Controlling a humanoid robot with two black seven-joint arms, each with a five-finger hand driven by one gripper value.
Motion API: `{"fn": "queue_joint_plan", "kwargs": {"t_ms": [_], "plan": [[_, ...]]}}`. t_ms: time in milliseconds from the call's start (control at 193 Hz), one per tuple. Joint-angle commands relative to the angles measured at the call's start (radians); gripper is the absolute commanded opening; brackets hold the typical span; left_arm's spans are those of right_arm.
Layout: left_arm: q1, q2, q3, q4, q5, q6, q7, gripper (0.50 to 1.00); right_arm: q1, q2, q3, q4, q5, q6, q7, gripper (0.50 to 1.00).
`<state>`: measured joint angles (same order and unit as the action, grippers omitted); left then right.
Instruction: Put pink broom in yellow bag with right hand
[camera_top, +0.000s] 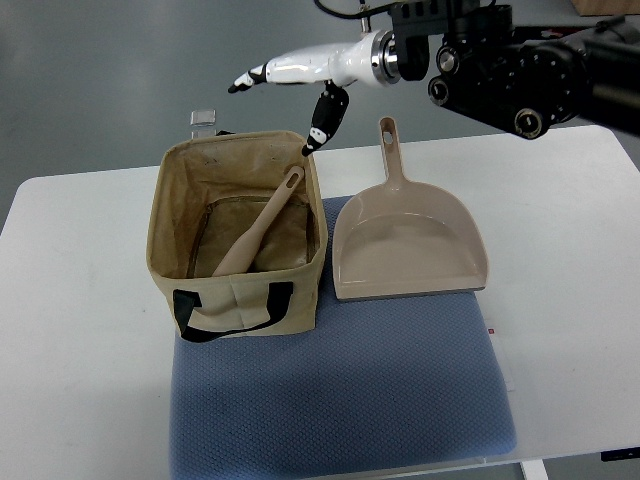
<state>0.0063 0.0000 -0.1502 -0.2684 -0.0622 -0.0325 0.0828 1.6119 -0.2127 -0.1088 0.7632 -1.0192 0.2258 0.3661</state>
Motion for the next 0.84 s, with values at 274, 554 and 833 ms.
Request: {"fn": "queue_joint_plan", "kwargs": {"t_ms": [274,554,833], "plan": [[0.001,0.0,0.001,0.0,0.001,0.0,0.0,1.0,-0.422,-0.183,0.684,-0.013,0.674,-0.091,-0.046,0.934],[0.001,0.0,0.001,0.001,0.001,0.002,0.0,1.0,-0.791,-0.045,0.995,-0.018,1.042,-0.102,-0.03,0.934],[0.001,0.0,0.003,0.012,0.001,0.002,0.0,1.0,-0.873,0.045,1.121,-0.019,1.041,-0.108,-0.029,0.934]]}}
